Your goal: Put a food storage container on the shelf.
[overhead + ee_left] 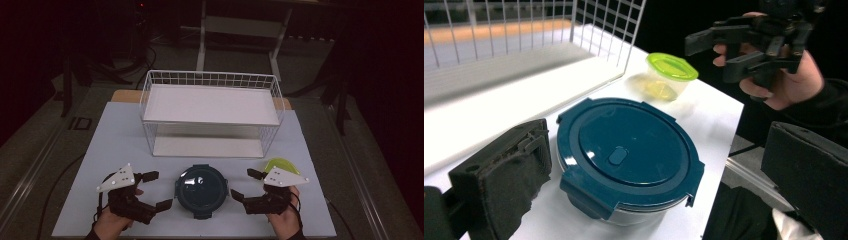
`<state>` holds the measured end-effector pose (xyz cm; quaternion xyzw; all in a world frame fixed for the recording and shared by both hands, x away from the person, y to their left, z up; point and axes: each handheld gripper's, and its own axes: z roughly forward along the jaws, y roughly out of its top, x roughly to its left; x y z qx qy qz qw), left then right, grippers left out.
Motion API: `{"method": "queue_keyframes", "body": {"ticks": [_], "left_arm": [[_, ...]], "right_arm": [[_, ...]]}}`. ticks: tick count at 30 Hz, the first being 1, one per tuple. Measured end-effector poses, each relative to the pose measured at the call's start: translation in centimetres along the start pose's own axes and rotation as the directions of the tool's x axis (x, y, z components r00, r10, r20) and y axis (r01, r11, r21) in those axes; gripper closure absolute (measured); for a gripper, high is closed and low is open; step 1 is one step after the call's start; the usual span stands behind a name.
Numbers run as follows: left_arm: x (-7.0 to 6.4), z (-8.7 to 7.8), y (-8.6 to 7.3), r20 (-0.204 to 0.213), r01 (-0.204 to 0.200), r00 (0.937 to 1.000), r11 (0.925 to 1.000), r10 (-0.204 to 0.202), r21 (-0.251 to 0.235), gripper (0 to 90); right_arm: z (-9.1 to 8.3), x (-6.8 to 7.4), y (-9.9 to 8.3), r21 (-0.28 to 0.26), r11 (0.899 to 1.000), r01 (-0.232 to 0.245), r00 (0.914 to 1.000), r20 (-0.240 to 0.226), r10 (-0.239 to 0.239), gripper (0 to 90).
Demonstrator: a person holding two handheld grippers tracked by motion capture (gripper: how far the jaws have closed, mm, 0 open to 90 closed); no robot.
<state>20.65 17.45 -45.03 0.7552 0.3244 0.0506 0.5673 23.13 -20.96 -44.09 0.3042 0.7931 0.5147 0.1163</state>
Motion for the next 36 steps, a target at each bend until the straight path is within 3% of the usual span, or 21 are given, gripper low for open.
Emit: {"method": "queue_keyframes", "body": {"ticks": [6,8,9,12,13,14,15,16,19,20,21,22,24,25,26,27,29,31,32,35,36], "left_arm": [[1.1,1.5,0.2,0.02,0.108,0.9938,0.992,-0.109,0.065,0.0],[1.8,2.1,0.0,0.026,0.169,0.9846,0.9805,-0.173,0.1,0.0],[2.2,2.7,-0.2,0.008,0.221,0.9746,0.9658,-0.224,0.136,0.0],[2.3,3.0,-0.6,-0.026,0.245,0.9695,0.9576,-0.244,0.152,2.1],[2.6,3.2,-0.8,-0.031,0.294,0.9556,0.9402,-0.293,0.172,3.5],[2.6,3.2,-0.8,-0.031,0.294,0.9556,0.9402,-0.293,0.172,3.8],[3.1,3.4,-1.2,-0.028,0.349,0.9363,0.9167,-0.35,0.195,4.9],[3.1,3.4,-1.2,-0.028,0.349,0.9363,0.9167,-0.35,0.195,5.0],[3.9,3.6,-1.7,-0.047,0.416,0.9083,0.8847,-0.416,0.211,8.8],[4.5,3.6,-2.0,-0.046,0.463,0.8844,0.8605,-0.465,0.213,11.3],[4.8,3.7,-2.1,-0.052,0.481,0.8747,0.85,-0.482,0.215,12.6],[4.8,3.7,-2.1,-0.052,0.481,0.8747,0.85,-0.482,0.215,13.8],[5.1,3.8,-2.4,-0.052,0.511,0.857,0.8325,-0.513,0.214,16.5],[5.2,3.9,-2.5,-0.059,0.518,0.8532,0.8272,-0.518,0.219,16.5],[5.3,4.1,-2.7,-0.06,0.538,0.8401,0.813,-0.539,0.224,17.8],[5.3,4.1,-2.7,-0.06,0.538,0.8401,0.813,-0.539,0.224,21.2],[5.5,4.3,-3.0,-0.071,0.55,0.8314,0.799,-0.551,0.242,25.2],[5.7,4.4,-3.2,-0.086,0.58,0.8106,0.7745,-0.579,0.252,29.0],[5.7,4.4,-3.2,-0.086,0.58,0.8106,0.7745,-0.579,0.252,30.3],[6.0,4.5,-3.3,-0.084,0.605,0.7914,0.7561,-0.606,0.25,35.0],[6.1,4.6,-3.4,-0.078,0.62,0.7783,0.7421,-0.623,0.256,36.2]], "right_arm": [[1.1,-0.9,0.0,0.059,0.987,-0.147,0.9879,-0.04,0.15,10.6],[1.6,-1.2,-0.4,0.085,0.976,-0.203,0.9767,-0.054,0.208,10.7],[2.2,-1.6,-0.8,0.109,0.96,-0.257,0.9622,-0.064,0.265,11.5],[2.7,-1.9,-1.1,0.142,0.946,-0.291,0.9505,-0.069,0.303,13.3],[3.2,-2.1,-1.4,0.174,0.933,-0.315,0.9402,-0.076,0.332,14.3],[3.2,-2.1,-1.4,0.174,0.933,-0.315,0.9402,-0.076,0.332,14.3],[3.6,-2.5,-1.6,0.201,0.915,-0.349,0.9249,-0.084,0.371,17.4],[3.8,-2.7,-1.7,0.213,0.905,-0.368,0.9152,-0.089,0.393,18.2],[4.3,-3.3,-2.0,0.241,0.886,-0.397,0.9024,-0.075,0.424,21.0],[4.4,-3.4,-2.1,0.249,0.877,-0.41,0.8953,-0.074,0.439,22.0],[4.6,-3.6,-2.2,0.261,0.869,-0.421,0.8871,-0.081,0.454,22.3],[4.6,-3.6,-2.2,0.261,0.869,-0.421,0.8871,-0.081,0.454,22.3],[5.0,-4.0,-2.5,0.281,0.848,-0.449,0.8704,-0.076,0.486,25.7],[5.0,-4.0,-2.5,0.281,0.848,-0.449,0.8704,-0.076,0.486,25.7],[5.1,-4.1,-2.6,0.287,0.84,-0.46,0.864,-0.073,0.498,26.4],[5.4,-4.2,-2.7,0.298,0.827,-0.476,0.8524,-0.075,0.518,28.7],[5.6,-4.2,-2.8,0.308,0.819,-0.484,0.8464,-0.072,0.528,30.2],[5.8,-4.2,-2.8,0.317,0.811,-0.492,0.8401,-0.071,0.538,32.3],[5.9,-4.2,-2.8,0.322,0.807,-0.496,0.8359,-0.074,0.544,32.7],[6.1,-4.3,-2.9,0.33,0.797,-0.506,0.827,-0.078,0.557,36.0],[6.2,-4.3,-2.9,0.331,0.793,-0.511,0.8232,-0.076,0.563,37.0]]}}
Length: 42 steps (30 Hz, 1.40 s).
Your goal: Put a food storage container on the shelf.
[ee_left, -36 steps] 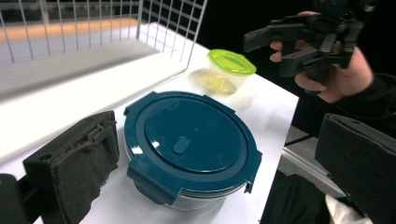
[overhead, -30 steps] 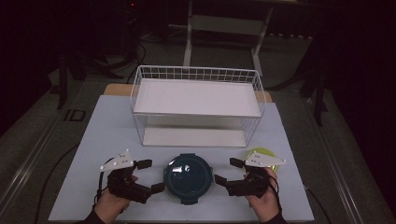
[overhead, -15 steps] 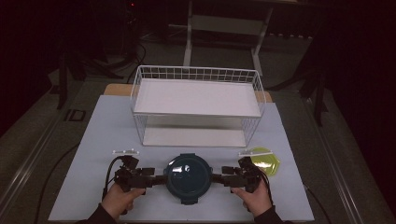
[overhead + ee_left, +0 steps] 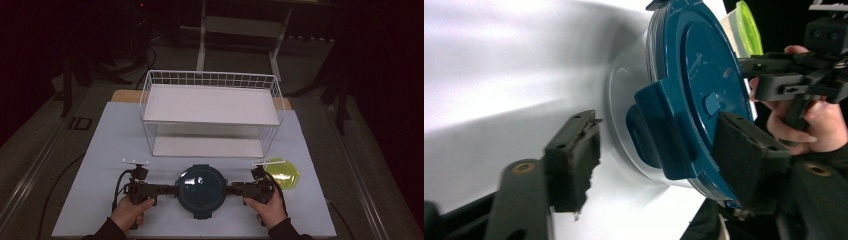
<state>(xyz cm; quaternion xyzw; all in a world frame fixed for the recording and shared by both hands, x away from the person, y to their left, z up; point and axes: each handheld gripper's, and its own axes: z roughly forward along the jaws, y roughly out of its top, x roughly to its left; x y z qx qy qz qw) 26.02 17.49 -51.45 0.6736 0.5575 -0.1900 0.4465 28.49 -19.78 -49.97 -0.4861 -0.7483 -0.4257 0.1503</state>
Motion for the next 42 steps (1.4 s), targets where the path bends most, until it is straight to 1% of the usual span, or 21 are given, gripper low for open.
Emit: {"method": "queue_keyframes", "body": {"ticks": [4,8,12,13,15,16,18,19,20,24,25,26,27,28,32,33,36,37,39,40,42], "left_arm": [[0.2,0.3,0.0,0.019,0.017,0.9997,0.9997,-0.018,0.016,37.6],[0.4,0.5,0.0,0.041,0.041,0.9983,0.9989,-0.041,0.024,40.7],[0.6,0.8,0.0,0.061,0.063,0.996,0.9976,-0.065,0.029,42.0],[0.7,1.0,0.0,0.067,0.073,0.9949,0.9967,-0.075,0.036,42.2],[0.8,1.1,0.0,0.071,0.075,0.9944,0.9964,-0.078,0.039,42.8],[0.8,1.2,0.0,0.077,0.083,0.9933,0.9955,-0.087,0.045,42.8],[1.0,1.6,0.0,0.104,0.116,0.987,0.9911,-0.123,0.065,45.1],[1.0,1.6,0.0,0.104,0.116,0.987,0.9911,-0.123,0.065,46.4],[1.0,1.5,0.0,0.119,0.121,0.9846,0.9902,-0.128,0.07,49.8],[1.1,1.6,0.2,0.126,0.116,0.984,0.99,-0.126,0.08,50.5],[1.2,1.6,0.2,0.131,0.116,0.9833,0.9899,-0.126,0.081,50.7],[1.1,1.6,0.2,0.131,0.116,0.9833,0.9899,-0.126,0.082,50.7],[1.2,1.6,0.2,0.133,0.114,0.9833,0.9901,-0.124,0.082,50.8],[1.3,1.6,0.2,0.142,0.114,0.982,0.9901,-0.125,0.082,50.9],[1.2,1.6,0.0,0.139,0.102,0.984,0.992,-0.112,0.074,51.0],[0.9,1.5,0.0,0.132,0.087,0.9865,0.9934,-0.097,0.074,51.1],[0.7,1.4,-0.1,0.127,0.075,0.9884,0.9949,-0.083,0.067,51.3],[0.6,1.3,-0.1,0.125,0.075,0.9886,0.9948,-0.084,0.068,51.4],[0.6,1.2,-0.2,0.145,0.094,0.9841,0.9933,-0.103,0.068,53.7],[0.3,1.0,-0.1,0.143,0.069,0.9867,0.9951,-0.078,0.071,55.3],[-0.4,0.7,0.0,0.119,0.041,0.9917,0.9975,-0.047,0.057,56.6]], "right_arm": [[0.1,-0.2,0.0,0.007,1.0,-0.012,0.9999,-0.01,0.012,38.5],[0.2,-0.7,0.0,0.013,0.999,-0.049,0.9985,-0.026,0.049,40.9],[0.4,-0.9,0.0,0.021,0.998,-0.066,0.9971,-0.037,0.067,41.5],[0.5,-1.0,-0.1,0.03,0.996,-0.082,0.9955,-0.045,0.083,42.0],[0.6,-1.0,-0.1,0.035,0.996,-0.086,0.9949,-0.05,0.088,42.0],[0.7,-1.0,-0.1,0.037,0.995,-0.096,0.9939,-0.051,0.098,42.2],[0.9,-0.9,-0.1,0.047,0.994,-0.103,0.9929,-0.056,0.105,43.9],[0.9,-0.9,-0.1,0.047,0.994,-0.103,0.9929,-0.056,0.105,43.9],[1.0,-0.9,-0.1,0.054,0.992,-0.114,0.9909,-0.065,0.118,45.5],[1.0,-1.1,-0.1,0.064,0.988,-0.142,0.9864,-0.074,0.147,46.5],[1.0,-1.2,-0.1,0.075,0.982,-0.172,0.9805,-0.083,0.178,47.2],[1.0,-1.2,-0.1,0.075,0.982,-0.172,0.9805,-0.083,0.178,47.2],[1.1,-1.4,-0.1,0.093,0.974,-0.205,0.972,-0.098,0.214,48.7],[1.1,-1.4,-0.2,0.091,0.973,-0.211,0.9704,-0.101,0.22,48.7],[1.0,-1.2,-0.2,0.089,0.973,-0.214,0.9708,-0.092,0.222,48.9],[0.9,-1.0,-0.4,0.083,0.973,-0.215,0.9712,-0.087,0.222,49.3],[0.8,-0.8,-0.5,0.078,0.973,-0.218,0.971,-0.083,0.224,49.6],[0.7,-0.8,-0.6,0.075,0.973,-0.216,0.9715,-0.083,0.222,49.7],[0.6,-0.5,-0.7,0.074,0.975,-0.211,0.973,-0.079,0.217,52.4],[0.4,-0.4,-0.7,0.076,0.972,-0.222,0.97,-0.083,0.228,54.0],[0.2,0.0,-0.7,0.07,0.977,-0.203,0.9755,-0.071,0.208,54.9]]}}
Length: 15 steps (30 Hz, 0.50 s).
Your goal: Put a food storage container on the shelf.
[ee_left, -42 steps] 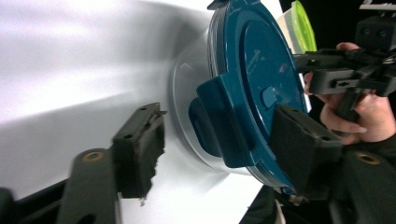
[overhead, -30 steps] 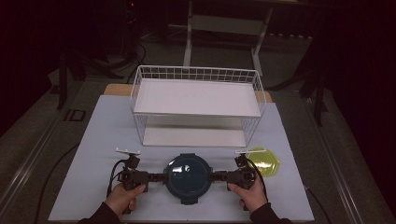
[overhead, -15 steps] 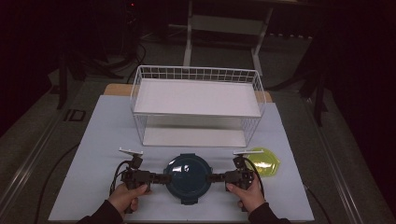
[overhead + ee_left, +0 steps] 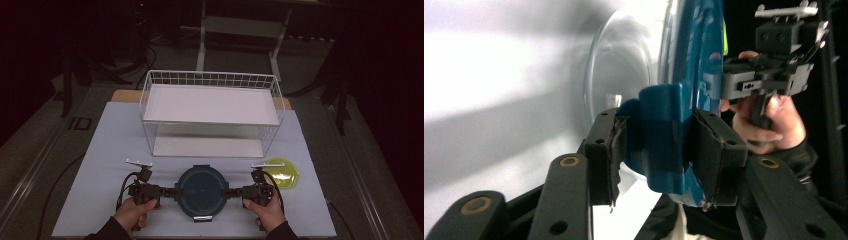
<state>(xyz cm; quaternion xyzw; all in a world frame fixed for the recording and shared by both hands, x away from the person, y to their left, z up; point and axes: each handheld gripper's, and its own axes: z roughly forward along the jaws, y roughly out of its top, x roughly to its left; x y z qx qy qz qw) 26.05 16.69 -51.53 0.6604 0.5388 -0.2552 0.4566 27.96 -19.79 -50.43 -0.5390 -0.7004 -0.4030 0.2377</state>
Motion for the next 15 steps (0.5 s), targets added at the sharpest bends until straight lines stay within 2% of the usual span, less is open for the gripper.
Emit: {"method": "queue_keyframes", "body": {"ticks": [2,8,15], "left_arm": [[-0.1,-0.1,0.2,-0.006,-0.002,1.0,1.0,0.002,-0.003,56.9],[-0.3,-0.4,0.1,0.005,-0.015,0.9999,0.9999,0.014,0.004,57.1],[-1.6,-1.0,0.6,0.016,-0.045,0.9988,0.9989,0.046,-0.009,57.4]], "right_arm": [[0.0,0.2,0.0,-0.003,1.0,0.01,0.9999,0.006,-0.01,55.0],[0.0,0.2,-0.3,0.0,1.0,0.017,0.9997,-0.016,-0.017,55.3],[-0.8,0.9,0.0,-0.029,0.999,0.043,0.9987,-0.027,-0.044,55.2]]}}
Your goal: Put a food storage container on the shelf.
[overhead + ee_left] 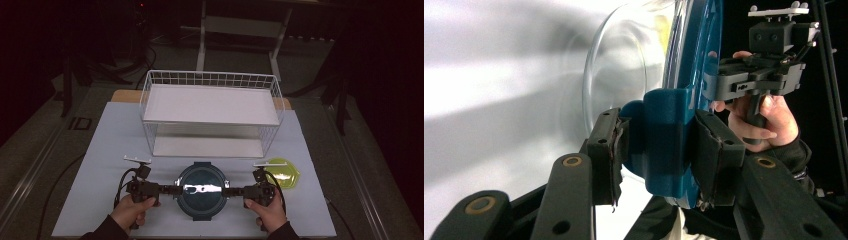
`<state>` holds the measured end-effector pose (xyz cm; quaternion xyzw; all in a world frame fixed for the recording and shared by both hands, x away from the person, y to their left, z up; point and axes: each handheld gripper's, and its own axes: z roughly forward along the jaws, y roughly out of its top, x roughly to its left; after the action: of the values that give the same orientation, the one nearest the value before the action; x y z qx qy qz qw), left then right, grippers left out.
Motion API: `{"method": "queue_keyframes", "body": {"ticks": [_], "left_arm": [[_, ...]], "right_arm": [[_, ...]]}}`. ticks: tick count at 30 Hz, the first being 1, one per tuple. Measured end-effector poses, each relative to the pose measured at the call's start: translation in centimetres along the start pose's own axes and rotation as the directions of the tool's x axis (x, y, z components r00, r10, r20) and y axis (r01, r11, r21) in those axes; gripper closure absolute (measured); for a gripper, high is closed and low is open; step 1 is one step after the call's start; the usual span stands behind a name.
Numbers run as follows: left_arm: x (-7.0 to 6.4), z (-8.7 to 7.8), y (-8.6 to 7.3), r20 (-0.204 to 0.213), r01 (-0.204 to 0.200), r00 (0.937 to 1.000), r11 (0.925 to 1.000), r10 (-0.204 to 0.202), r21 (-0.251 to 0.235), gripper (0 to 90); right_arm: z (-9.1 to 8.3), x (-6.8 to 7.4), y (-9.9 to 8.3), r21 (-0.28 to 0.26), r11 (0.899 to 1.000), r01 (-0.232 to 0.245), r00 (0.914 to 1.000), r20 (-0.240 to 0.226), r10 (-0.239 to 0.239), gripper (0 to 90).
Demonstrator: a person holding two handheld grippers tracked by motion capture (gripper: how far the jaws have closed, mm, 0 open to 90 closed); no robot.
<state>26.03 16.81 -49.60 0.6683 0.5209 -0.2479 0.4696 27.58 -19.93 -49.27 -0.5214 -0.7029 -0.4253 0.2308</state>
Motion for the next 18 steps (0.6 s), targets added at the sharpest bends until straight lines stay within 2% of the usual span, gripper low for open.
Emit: {"method": "queue_keyframes", "body": {"ticks": [9,11,12,14,18], "left_arm": [[-2.3,-0.9,1.1,0.01,-0.05,0.9987,0.9984,0.051,-0.025,57.7],[-2.3,-0.9,1.1,0.01,-0.05,0.9987,0.9984,0.051,-0.025,57.7],[-3.0,-1.1,1.5,0.011,-0.063,0.9979,0.9974,0.063,-0.034,57.7],[-3.5,-1.3,1.8,0.011,-0.073,0.9973,0.9964,0.073,-0.043,57.7],[-4.1,-1.5,2.2,0.014,-0.084,0.9963,0.995,0.085,-0.053,57.8]], "right_arm": [[-1.7,1.9,0.9,-0.043,0.998,0.045,0.999,-0.001,-0.045,55.2],[-2.0,2.1,1.0,-0.049,0.998,0.05,0.9988,0.0,-0.05,55.2],[-2.5,2.6,1.4,-0.056,0.997,0.06,0.9982,0.001,-0.06,55.2],[-2.9,3.1,1.7,-0.067,0.995,0.075,0.9972,0.004,-0.075,55.2],[-3.2,3.4,2.0,-0.074,0.994,0.082,0.9966,0.008,-0.082,55.2]]}}
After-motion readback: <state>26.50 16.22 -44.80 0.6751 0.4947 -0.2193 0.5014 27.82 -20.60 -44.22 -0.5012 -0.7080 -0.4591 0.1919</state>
